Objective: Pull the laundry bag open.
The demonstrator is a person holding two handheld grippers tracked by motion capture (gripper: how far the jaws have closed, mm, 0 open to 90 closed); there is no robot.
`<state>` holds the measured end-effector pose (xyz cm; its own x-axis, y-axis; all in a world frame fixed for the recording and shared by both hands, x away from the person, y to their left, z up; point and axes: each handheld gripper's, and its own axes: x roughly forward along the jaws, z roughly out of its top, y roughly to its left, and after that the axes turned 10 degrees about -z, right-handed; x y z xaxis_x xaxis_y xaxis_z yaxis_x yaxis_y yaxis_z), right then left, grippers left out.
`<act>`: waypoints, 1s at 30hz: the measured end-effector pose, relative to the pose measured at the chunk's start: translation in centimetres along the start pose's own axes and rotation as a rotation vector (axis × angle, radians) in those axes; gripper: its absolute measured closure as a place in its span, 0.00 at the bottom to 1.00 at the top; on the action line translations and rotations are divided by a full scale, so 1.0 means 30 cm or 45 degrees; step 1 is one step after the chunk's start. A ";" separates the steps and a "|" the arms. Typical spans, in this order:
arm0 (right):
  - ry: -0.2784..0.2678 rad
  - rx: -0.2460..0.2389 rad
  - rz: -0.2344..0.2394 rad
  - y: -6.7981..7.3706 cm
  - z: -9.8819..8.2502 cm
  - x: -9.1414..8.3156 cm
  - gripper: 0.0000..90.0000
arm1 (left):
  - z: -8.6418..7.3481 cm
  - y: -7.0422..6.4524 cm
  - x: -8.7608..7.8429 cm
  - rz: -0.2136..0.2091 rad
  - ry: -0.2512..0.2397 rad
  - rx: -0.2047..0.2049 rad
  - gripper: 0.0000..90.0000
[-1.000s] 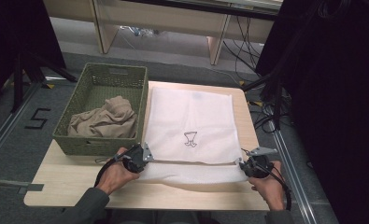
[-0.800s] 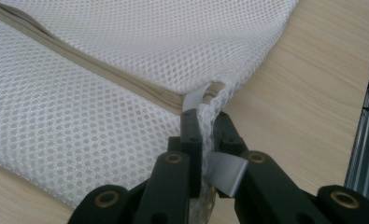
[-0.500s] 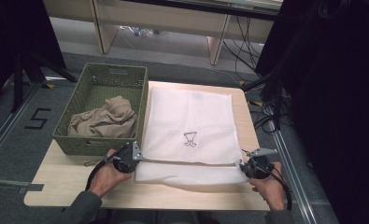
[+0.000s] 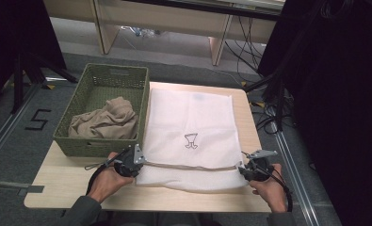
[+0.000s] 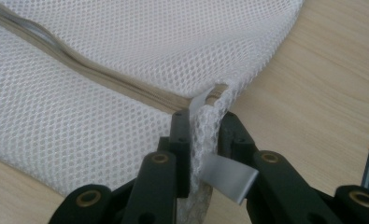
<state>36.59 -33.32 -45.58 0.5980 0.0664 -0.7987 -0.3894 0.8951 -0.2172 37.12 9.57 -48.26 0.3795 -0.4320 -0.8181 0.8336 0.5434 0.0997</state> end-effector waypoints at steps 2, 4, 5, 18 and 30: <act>0.001 0.003 -0.002 -0.001 -0.001 0.001 0.86 | 0.009 -0.009 -0.004 -0.003 -0.017 0.004 0.77; 0.006 0.008 -0.004 -0.004 -0.003 0.002 0.83 | 0.028 -0.024 -0.009 -0.015 -0.042 0.008 0.75; 0.006 0.008 -0.004 -0.004 -0.003 0.002 0.83 | 0.028 -0.024 -0.009 -0.015 -0.042 0.008 0.75; -0.062 0.076 -0.053 -0.014 0.001 -0.014 0.64 | 0.178 -0.087 0.066 -0.094 -0.093 0.092 0.67; -0.055 0.057 -0.027 -0.012 0.002 -0.005 0.61 | 0.264 -0.098 0.171 -0.146 -0.017 0.133 0.62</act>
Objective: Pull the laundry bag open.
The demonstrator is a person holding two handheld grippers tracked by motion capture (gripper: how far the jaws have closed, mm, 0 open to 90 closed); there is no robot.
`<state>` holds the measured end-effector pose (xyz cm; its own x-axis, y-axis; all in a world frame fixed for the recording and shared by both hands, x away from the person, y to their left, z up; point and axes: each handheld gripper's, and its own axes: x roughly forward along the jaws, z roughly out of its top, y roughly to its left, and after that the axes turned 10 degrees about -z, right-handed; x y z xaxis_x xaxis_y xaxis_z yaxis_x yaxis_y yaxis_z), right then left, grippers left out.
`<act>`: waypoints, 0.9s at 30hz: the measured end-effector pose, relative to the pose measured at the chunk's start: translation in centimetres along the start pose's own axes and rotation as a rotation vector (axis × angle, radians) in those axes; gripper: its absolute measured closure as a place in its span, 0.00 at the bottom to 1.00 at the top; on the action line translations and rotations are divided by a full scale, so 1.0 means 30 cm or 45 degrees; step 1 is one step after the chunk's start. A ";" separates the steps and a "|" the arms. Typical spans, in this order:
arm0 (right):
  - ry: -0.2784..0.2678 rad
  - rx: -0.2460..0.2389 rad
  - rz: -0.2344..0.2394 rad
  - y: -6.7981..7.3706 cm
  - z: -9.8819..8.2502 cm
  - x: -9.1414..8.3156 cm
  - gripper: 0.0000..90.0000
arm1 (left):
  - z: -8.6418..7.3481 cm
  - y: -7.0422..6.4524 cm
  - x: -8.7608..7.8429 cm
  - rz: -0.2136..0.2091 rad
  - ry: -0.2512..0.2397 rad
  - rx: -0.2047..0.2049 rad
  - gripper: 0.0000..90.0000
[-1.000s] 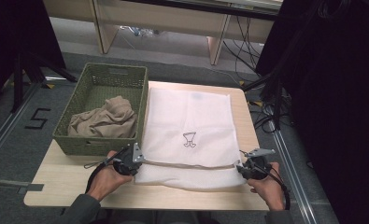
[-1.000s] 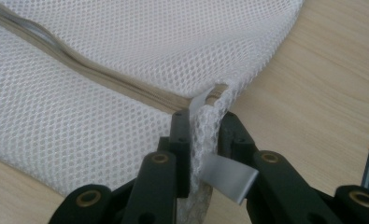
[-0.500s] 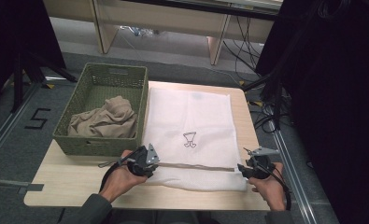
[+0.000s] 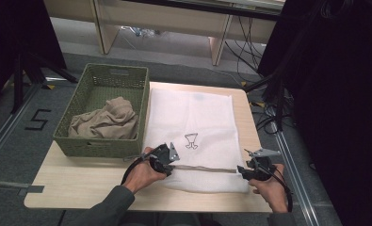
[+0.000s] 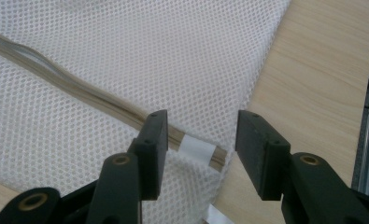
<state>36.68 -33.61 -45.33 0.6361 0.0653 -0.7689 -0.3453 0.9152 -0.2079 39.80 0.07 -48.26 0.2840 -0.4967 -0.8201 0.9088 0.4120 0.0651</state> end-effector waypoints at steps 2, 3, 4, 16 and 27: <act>-0.001 0.016 0.001 0.005 0.001 -0.001 0.61 | 0.010 0.004 0.013 -0.012 0.012 0.005 0.60; 0.001 0.014 0.001 0.005 0.001 0.000 0.61 | 0.014 0.006 0.022 -0.028 0.024 0.006 0.59; 0.002 0.015 0.000 0.006 0.001 0.000 0.61 | 0.018 0.009 0.031 -0.045 0.042 0.005 0.58; 0.004 0.018 0.007 0.010 0.003 0.003 0.61 | 0.071 0.037 0.069 -0.088 0.073 -0.006 0.84; -0.002 0.014 0.014 0.013 0.006 0.003 0.61 | 0.073 0.031 0.087 -0.041 0.044 0.001 0.95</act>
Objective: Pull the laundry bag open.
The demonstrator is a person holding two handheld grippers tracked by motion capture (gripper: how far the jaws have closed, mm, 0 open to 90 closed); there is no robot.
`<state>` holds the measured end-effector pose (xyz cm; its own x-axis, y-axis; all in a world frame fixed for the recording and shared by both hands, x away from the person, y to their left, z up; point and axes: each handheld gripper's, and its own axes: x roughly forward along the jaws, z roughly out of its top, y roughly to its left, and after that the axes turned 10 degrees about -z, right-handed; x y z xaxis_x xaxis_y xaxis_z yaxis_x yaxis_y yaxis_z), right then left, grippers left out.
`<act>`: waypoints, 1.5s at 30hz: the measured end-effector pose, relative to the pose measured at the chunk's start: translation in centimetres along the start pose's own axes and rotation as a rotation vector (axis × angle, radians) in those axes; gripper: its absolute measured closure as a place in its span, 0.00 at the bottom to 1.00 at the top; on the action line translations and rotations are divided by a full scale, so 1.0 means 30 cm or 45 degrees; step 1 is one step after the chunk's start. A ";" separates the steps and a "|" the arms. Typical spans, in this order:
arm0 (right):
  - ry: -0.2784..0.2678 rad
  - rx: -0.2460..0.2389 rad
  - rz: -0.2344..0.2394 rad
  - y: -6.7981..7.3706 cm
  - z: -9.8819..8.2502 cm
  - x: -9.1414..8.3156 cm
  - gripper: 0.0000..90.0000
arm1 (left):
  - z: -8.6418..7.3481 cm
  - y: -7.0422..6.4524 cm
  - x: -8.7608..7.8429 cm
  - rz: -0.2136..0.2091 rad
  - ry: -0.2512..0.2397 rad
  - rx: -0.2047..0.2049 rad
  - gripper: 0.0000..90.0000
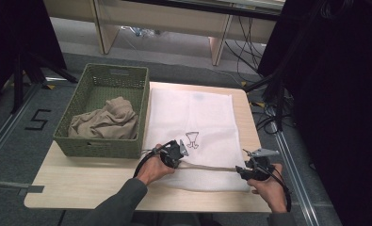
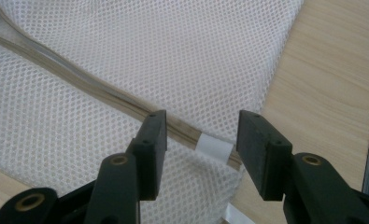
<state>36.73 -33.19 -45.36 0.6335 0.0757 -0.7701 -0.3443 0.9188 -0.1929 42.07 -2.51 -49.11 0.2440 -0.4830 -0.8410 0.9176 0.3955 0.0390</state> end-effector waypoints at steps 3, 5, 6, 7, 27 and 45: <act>-0.008 -0.011 0.005 -0.001 0.000 -0.001 0.61 | 0.007 -0.008 -0.026 0.028 -0.042 0.019 0.96; -0.031 -0.014 0.022 0.004 0.005 -0.003 0.61 | 0.013 -0.009 -0.054 0.032 -0.080 0.011 0.96; -0.043 -0.009 0.038 0.009 0.008 -0.003 0.61 | 0.016 -0.008 -0.068 0.032 -0.089 0.016 0.96; -0.043 -0.009 0.038 0.009 0.008 -0.003 0.61 | 0.016 -0.008 -0.068 0.032 -0.089 0.016 0.96; -0.235 -0.332 0.212 0.311 0.196 0.093 0.84 | 0.084 -0.029 -0.163 0.026 -0.217 0.033 0.95; -0.338 -0.263 0.222 0.263 0.281 0.062 0.95 | -0.078 -0.158 -0.297 -0.038 -0.333 -0.012 0.61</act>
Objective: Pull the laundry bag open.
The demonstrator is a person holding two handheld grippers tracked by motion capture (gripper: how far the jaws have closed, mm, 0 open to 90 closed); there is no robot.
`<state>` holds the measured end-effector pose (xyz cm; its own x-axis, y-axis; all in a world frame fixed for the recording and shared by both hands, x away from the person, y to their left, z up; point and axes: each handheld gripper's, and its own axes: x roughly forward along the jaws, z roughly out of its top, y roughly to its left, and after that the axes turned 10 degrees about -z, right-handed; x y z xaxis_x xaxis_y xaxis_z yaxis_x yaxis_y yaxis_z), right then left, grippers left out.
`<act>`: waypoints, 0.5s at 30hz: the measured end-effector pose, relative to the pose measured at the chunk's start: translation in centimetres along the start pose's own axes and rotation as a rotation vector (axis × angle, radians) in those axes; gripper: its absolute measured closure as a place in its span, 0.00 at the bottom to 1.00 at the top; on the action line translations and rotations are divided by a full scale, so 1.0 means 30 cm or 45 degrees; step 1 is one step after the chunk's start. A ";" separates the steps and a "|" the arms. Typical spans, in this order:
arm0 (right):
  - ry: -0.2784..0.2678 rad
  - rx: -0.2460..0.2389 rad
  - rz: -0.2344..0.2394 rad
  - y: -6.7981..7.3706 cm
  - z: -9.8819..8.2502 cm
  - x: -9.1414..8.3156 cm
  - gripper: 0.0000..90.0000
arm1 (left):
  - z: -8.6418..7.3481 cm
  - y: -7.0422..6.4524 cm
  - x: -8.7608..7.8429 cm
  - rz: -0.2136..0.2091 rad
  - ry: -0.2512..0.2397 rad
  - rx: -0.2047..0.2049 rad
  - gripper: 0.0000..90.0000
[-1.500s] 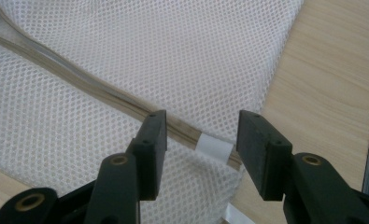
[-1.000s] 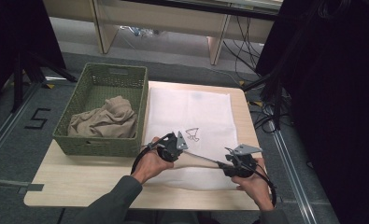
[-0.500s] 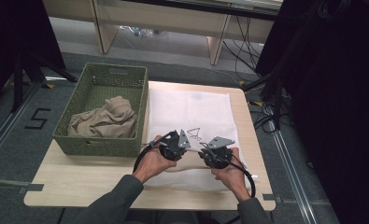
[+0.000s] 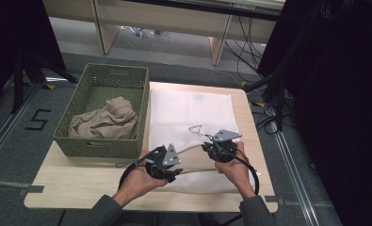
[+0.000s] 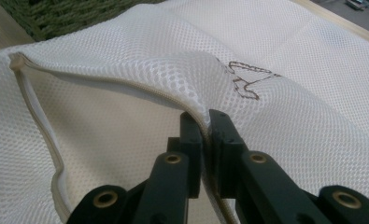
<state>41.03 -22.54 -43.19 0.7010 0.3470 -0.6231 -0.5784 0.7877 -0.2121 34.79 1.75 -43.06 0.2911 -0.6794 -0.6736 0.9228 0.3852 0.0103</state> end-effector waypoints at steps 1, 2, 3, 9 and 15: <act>0.001 0.002 0.001 -0.001 0.003 -0.001 0.95 | -0.012 0.002 -0.012 0.006 -0.009 -0.013 0.60; 0.001 -0.012 0.002 -0.005 0.005 -0.001 0.95 | -0.012 0.002 -0.012 0.006 -0.009 -0.013 0.59; 0.002 -0.008 0.002 -0.006 0.007 -0.002 0.95 | -0.034 0.005 -0.037 0.008 -0.036 -0.057 0.59; -0.013 -0.017 0.001 -0.016 0.029 -0.007 0.95 | -0.066 0.003 -0.093 0.039 -0.044 -0.080 0.53; -0.007 -0.003 0.022 -0.024 0.036 -0.008 0.95 | -0.066 0.041 -0.176 0.070 -0.066 -0.139 0.46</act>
<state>41.73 -22.64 -42.09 0.6931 0.3632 -0.6227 -0.5913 0.7805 -0.2029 33.91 7.05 -40.95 0.3561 -0.6855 -0.6351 0.8727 0.4869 -0.0361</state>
